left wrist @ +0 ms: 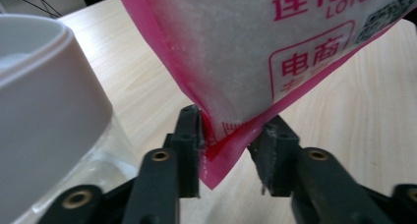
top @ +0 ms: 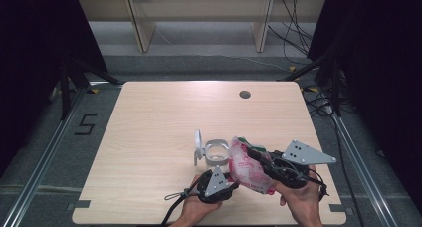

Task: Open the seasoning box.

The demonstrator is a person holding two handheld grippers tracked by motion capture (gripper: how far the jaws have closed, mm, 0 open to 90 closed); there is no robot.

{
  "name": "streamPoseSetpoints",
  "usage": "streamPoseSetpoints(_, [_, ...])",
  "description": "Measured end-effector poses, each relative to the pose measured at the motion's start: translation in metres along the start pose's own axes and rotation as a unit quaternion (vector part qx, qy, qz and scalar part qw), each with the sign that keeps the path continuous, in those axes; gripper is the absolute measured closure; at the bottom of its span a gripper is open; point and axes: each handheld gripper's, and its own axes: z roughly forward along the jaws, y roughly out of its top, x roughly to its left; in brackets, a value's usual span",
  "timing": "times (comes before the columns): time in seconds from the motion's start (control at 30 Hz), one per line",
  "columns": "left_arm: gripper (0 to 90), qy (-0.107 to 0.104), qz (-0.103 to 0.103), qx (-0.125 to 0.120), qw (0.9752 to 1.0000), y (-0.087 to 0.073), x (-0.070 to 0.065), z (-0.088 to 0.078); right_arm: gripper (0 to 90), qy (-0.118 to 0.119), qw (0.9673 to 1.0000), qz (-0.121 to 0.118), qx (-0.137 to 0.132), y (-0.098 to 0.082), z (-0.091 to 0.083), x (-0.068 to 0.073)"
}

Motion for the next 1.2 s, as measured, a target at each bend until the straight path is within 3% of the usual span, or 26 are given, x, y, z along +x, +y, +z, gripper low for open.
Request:
streamPoseSetpoints(0.03, [71.4, -0.001, -0.001, 0.001, 1.0, 0.001, 0.001, 0.0, 90.0, -0.008, 0.9999, -0.01, -0.008, 0.001, 0.001, -0.003])
streamPoseSetpoints(0.13, [74.6, 0.007, -0.013, 0.001, 0.9999, 0.008, -0.001, 0.003, 90.0, -0.01, 0.9999, 0.008, -0.009, 0.008, 0.004, -0.008])
streamPoseSetpoints(0.17, [74.8, 0.014, -0.011, 0.0, 0.9998, 0.009, 0.0, 0.004, 90.0, -0.016, 0.9998, -0.001, -0.01, 0.01, 0.006, -0.01])
streamPoseSetpoints(0.23, [75.3, 0.01, -0.026, 0.0, 0.9996, 0.01, -0.002, 0.008, 90.0, -0.014, 0.9999, 0.009, -0.003, 0.012, 0.009, -0.013])
streamPoseSetpoints(0.27, [75.5, 0.01, -0.026, 0.0, 0.9996, 0.01, -0.002, 0.008, 90.0, -0.022, 0.9997, 0.002, -0.004, 0.013, 0.01, -0.016])
streamPoseSetpoints(0.3, [75.6, 0.014, -0.046, 0.003, 0.9988, 0.01, -0.005, 0.011, 90.0, -0.025, 0.9996, 0.013, 0.001, 0.013, 0.012, -0.019])
streamPoseSetpoints(0.4, [76.0, 0.008, -0.047, 0.008, 0.9988, 0.011, -0.004, 0.015, 90.0, -0.024, 0.9995, 0.018, -0.002, 0.013, 0.016, -0.025])
streamPoseSetpoints(0.43, [76.1, 0.016, -0.048, 0.011, 0.9987, 0.012, -0.005, 0.016, 90.0, -0.026, 0.9993, 0.027, 0.005, 0.014, 0.019, -0.029])
streamPoseSetpoints(0.53, [76.2, 0.022, -0.063, 0.01, 0.9977, 0.013, -0.003, 0.018, 90.0, -0.03, 0.9992, 0.026, 0.005, 0.015, 0.022, -0.032])
streamPoseSetpoints(0.57, [76.3, 0.024, -0.078, 0.007, 0.9967, 0.015, -0.002, 0.018, 90.0, -0.03, 0.9984, 0.048, 0.007, 0.018, 0.026, -0.033])
streamPoseSetpoints(0.67, [76.3, 0.032, -0.083, 0.003, 0.9961, 0.016, -0.002, 0.018, 90.0, -0.034, 0.9984, 0.044, 0.006, 0.02, 0.03, -0.035])
streamPoseSetpoints(0.73, [76.3, 0.026, -0.1, -0.016, 0.9945, 0.016, -0.003, 0.02, 90.0, -0.039, 0.9981, 0.047, 0.006, 0.023, 0.033, -0.035])
streamPoseSetpoints(0.77, [76.4, 0.023, -0.081, -0.019, 0.9963, 0.017, -0.001, 0.02, 90.0, -0.039, 0.9982, 0.045, 0.009, 0.025, 0.035, -0.035])
streamPoseSetpoints(0.87, [76.8, 0.037, -0.094, -0.017, 0.9948, 0.018, -0.008, 0.02, 90.0, -0.04, 0.9984, 0.039, 0.006, 0.028, 0.041, -0.036])
streamPoseSetpoints(1.0, [77.1, 0.05, -0.085, -0.028, 0.9947, 0.02, -0.014, 0.023, 90.0, -0.044, 0.9987, 0.023, 0.011, 0.033, 0.046, -0.034])
streamPoseSetpoints(1.03, [77.1, 0.051, -0.1, -0.037, 0.993, 0.02, -0.016, 0.025, 90.0, -0.044, 0.9987, 0.022, 0.013, 0.034, 0.047, -0.032])
streamPoseSetpoints(1.07, [77.1, 0.051, -0.1, -0.037, 0.993, 0.02, -0.016, 0.025, 90.0, -0.044, 0.9987, 0.022, 0.013, 0.034, 0.047, -0.032])
streamPoseSetpoints(1.1, [77.1, 0.05, -0.106, -0.047, 0.992, 0.02, -0.017, 0.027, 90.0, -0.052, 0.9986, 0.0, 0.013, 0.036, 0.049, -0.033])
streamPoseSetpoints(1.13, [77.1, 0.059, -0.107, -0.041, 0.9917, 0.02, -0.018, 0.027, 90.0, -0.042, 0.999, 0.011, 0.014, 0.036, 0.051, -0.03])
streamPoseSetpoints(1.2, [77.1, 0.057, -0.116, -0.049, 0.9904, 0.019, -0.019, 0.03, 90.0, -0.048, 0.9987, 0.003, 0.016, 0.036, 0.054, -0.03])
